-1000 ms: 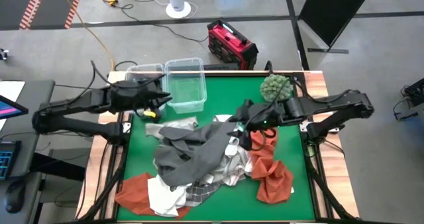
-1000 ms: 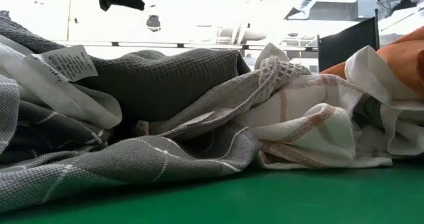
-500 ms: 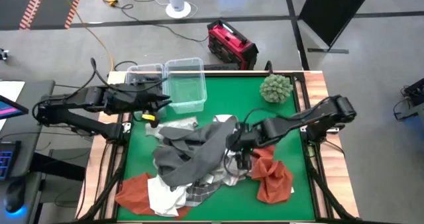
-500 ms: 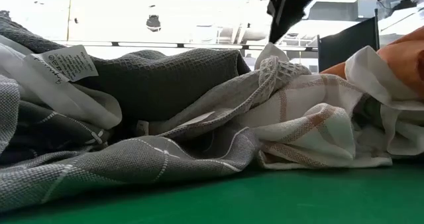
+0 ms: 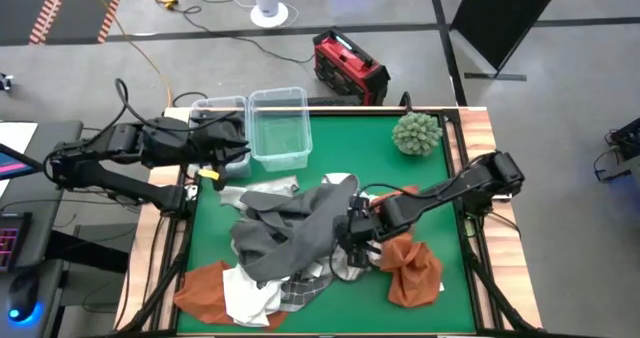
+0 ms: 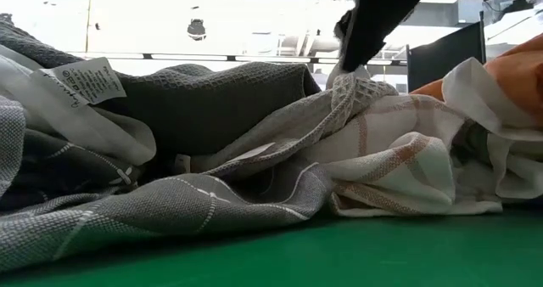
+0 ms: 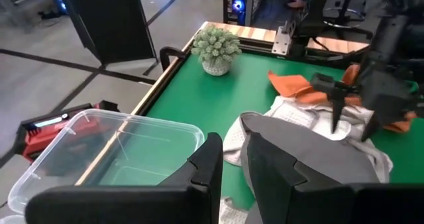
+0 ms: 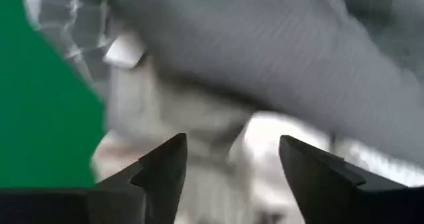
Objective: Sort towels by color in basket
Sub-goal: Put the white towel into the right transparent bin
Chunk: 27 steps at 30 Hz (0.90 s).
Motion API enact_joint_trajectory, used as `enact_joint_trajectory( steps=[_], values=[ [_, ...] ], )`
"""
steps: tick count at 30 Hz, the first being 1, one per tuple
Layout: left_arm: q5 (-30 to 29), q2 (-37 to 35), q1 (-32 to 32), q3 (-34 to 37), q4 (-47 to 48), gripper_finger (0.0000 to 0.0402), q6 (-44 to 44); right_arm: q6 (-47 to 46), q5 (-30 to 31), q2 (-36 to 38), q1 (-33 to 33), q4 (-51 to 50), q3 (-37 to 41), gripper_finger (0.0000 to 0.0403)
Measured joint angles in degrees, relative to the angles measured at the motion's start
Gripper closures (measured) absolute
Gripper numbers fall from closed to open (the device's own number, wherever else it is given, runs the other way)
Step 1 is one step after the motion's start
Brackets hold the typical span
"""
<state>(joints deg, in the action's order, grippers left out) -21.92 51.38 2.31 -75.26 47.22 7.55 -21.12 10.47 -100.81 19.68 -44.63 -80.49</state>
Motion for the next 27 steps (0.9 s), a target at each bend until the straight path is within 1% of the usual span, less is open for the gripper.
enact_joint_trajectory(
  steps=[2,3,6,9,10,13,17,22,27],
  values=[
    [0.1,0.0,0.0,0.0,0.0,0.0338,0.0,-0.3,0.4,-1.1,0.0,0.3,0.0,0.017],
    [0.1,0.0,0.0,0.0,0.0,0.0338,0.1,-0.8,0.7,-1.3,-0.1,0.5,-0.2,0.0191],
    [0.2,0.0,0.0,0.0,0.0,0.0338,0.1,-1.3,-0.2,-1.8,-0.9,-0.8,-0.1,0.0272],
    [0.2,-0.1,0.0,0.0,0.0,0.0338,0.2,-1.2,-2.7,-1.7,-1.8,-2.5,-0.2,0.0368],
    [0.1,-0.1,0.0,0.0,0.0,0.0338,0.2,-1.1,-3.5,-1.6,-2.2,-3.3,-0.2,0.0381],
    [-0.6,-0.1,0.0,0.0,-0.1,0.0338,0.4,-0.8,-4.6,-0.1,-2.6,-5.5,-2.5,0.0379],
    [-1.3,0.0,-0.2,0.0,-0.4,0.0338,2.6,3.0,-5.2,3.6,-3.4,-6.6,-7.7,0.0384],
    [-1.4,0.4,-0.5,0.0,-2.2,0.0338,4.3,6.5,-8.8,7.8,-6.6,-3.8,-14.7,0.0384],
    [-1.4,3.2,-0.5,1.3,-13.9,0.0338,2.6,13.4,-10.4,10.9,-11.1,5.5,-20.4,0.0384]
  ],
)
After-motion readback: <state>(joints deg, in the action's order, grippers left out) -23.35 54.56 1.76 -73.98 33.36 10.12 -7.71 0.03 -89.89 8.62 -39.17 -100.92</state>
